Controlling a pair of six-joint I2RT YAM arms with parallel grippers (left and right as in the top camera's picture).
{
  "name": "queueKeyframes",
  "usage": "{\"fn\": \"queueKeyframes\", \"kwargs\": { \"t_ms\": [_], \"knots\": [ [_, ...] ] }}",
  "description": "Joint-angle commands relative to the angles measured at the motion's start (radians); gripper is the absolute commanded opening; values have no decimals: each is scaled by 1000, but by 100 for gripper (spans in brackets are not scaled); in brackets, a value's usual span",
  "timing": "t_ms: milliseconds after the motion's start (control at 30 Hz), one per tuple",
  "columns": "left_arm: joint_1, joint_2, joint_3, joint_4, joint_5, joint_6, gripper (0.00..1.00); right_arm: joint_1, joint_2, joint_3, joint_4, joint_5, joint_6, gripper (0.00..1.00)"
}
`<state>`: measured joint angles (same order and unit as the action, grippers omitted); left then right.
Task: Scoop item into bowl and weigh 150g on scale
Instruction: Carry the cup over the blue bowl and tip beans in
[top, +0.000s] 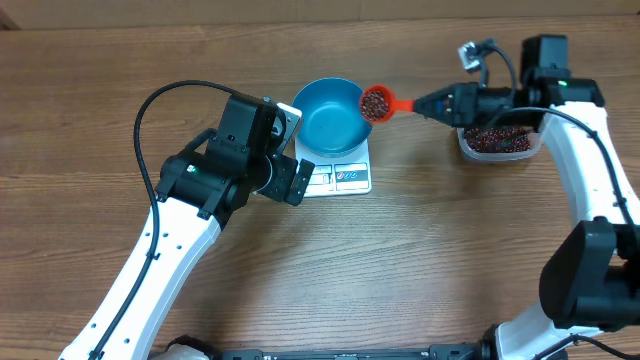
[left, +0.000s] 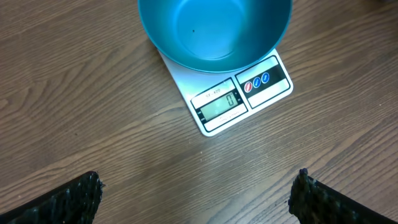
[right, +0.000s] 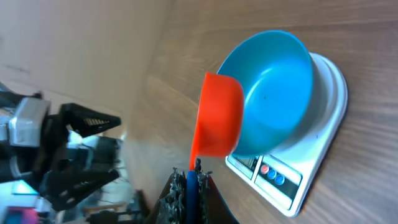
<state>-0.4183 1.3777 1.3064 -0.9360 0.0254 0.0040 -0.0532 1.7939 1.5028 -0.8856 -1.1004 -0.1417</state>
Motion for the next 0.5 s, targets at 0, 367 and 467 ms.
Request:
{"fn": "queueKeyframes", "kwargs": {
  "t_ms": [0,367,467],
  "knots": [
    [-3,8,14,2,-3,19,99,84,2,29,48,122,44,4],
    [-3,8,13,2,-3,19,99,248,2,29,124,456,68,3],
    [-3,8,14,2,-3,19,100,254,2,29,146,457,84,4]
  ]
}}
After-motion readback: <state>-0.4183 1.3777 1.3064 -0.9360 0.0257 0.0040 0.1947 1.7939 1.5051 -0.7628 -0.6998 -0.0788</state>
